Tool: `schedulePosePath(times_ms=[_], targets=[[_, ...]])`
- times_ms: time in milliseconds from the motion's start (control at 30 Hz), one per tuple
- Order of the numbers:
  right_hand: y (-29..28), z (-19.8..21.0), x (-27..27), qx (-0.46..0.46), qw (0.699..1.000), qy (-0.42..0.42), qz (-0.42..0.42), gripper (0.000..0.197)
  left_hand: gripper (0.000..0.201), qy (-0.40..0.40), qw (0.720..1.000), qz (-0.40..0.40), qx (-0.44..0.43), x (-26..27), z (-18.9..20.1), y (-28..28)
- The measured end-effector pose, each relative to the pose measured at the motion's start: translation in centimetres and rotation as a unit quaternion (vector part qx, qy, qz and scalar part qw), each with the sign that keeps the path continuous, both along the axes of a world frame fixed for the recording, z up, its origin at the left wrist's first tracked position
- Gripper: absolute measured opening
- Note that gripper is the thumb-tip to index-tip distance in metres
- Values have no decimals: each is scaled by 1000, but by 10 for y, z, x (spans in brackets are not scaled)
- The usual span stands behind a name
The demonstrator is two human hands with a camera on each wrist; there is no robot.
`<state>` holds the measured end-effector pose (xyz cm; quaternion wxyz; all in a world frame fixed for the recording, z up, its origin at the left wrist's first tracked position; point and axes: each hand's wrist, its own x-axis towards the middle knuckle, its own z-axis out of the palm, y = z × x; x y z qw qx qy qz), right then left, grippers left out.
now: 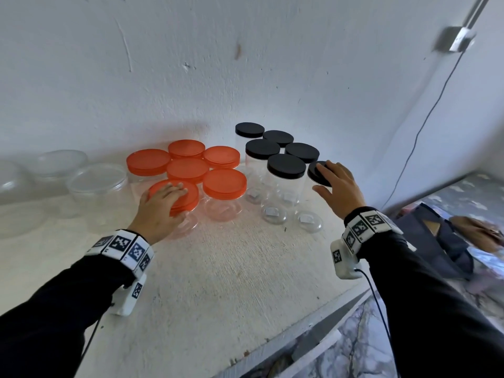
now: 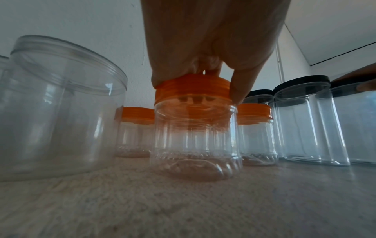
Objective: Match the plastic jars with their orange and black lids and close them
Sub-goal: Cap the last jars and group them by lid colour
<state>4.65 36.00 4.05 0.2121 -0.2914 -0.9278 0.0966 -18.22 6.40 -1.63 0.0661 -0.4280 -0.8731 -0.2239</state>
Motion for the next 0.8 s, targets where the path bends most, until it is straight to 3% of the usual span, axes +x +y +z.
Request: schedulePosePath(times_ms=[133, 267, 400, 567, 633, 800], targets=[[5, 0, -4, 2, 1000, -7, 1, 54, 53, 0, 1000, 3, -6, -1, -1, 0], [6, -1, -8, 12, 1000, -3, 1, 54, 69, -6, 1000, -1, -5, 1, 0, 0], [9, 4, -9, 23, 1000, -5, 6, 53, 59, 3, 1000, 0, 0, 0, -1, -1], [7, 16, -9, 3, 1000, -29, -6, 61, 79, -11, 1000, -11, 10, 2, 0, -2], [1, 22, -10, 10, 1000, 9, -8, 61, 84, -14, 998, -25, 62, 2, 2, -5], [-38, 47, -26, 34, 978, 190, 75, 42, 57, -29, 987, -30, 152, 10, 18, -25]])
